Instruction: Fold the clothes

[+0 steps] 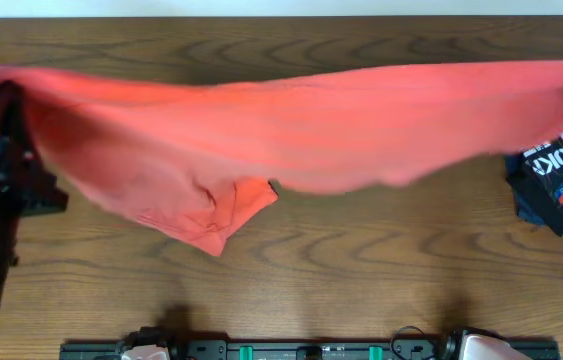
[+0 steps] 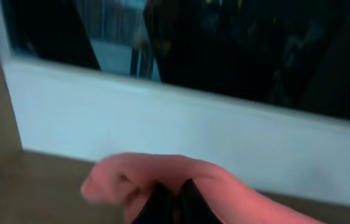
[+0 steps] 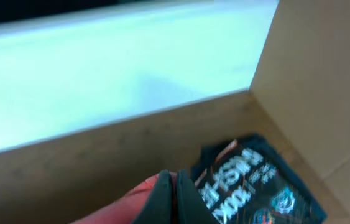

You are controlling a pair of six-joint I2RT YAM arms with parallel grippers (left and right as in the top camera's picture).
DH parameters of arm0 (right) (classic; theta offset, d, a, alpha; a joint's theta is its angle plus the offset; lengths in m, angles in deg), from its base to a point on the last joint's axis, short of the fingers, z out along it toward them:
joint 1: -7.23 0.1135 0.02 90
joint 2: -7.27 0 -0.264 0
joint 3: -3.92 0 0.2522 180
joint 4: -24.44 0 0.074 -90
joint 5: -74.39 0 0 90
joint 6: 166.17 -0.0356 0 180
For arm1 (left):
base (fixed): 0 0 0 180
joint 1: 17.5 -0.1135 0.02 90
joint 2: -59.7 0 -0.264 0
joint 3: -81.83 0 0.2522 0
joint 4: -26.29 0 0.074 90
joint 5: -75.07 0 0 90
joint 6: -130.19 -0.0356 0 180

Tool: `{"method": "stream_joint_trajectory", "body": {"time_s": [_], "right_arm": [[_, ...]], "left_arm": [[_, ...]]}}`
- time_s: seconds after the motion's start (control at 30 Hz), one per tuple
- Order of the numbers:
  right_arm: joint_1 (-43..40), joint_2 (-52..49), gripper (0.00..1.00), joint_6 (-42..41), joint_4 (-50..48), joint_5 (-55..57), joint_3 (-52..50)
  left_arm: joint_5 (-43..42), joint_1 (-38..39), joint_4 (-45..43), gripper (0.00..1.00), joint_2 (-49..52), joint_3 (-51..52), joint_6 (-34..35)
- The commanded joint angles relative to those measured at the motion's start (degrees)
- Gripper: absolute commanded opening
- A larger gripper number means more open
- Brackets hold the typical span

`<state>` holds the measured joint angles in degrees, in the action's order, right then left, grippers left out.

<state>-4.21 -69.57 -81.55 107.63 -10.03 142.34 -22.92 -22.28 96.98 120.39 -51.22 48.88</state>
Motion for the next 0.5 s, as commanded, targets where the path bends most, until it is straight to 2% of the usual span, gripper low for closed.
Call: {"method": "stream_joint_trajectory", "body": {"time_s": [0.0,0.2,0.37,0.47], "right_arm": [[-0.7,-0.61,0.01,0.81,-1.25,2.51,1.14],[-0.48,-6.16,0.01,3.69,-0.46,-1.77,1.11],[-0.42,-14.99,0.01,3.78,0.72,-5.11,1.11],[-0.11,-21.38,0.01,3.78,-1.42,-6.32,1.11]], "left_arm": [[3.1,-0.35,-0.02,0.06,1.92,-0.2,-1.18],[1.73,-0.35,3.23,0.06,8.09,-0.04,-1.18],[0.28,-0.35,4.72,0.06,18.08,0.02,-1.18],[0.31,-0.35,2.56,0.06,25.51,0.02,-1.2]]}}
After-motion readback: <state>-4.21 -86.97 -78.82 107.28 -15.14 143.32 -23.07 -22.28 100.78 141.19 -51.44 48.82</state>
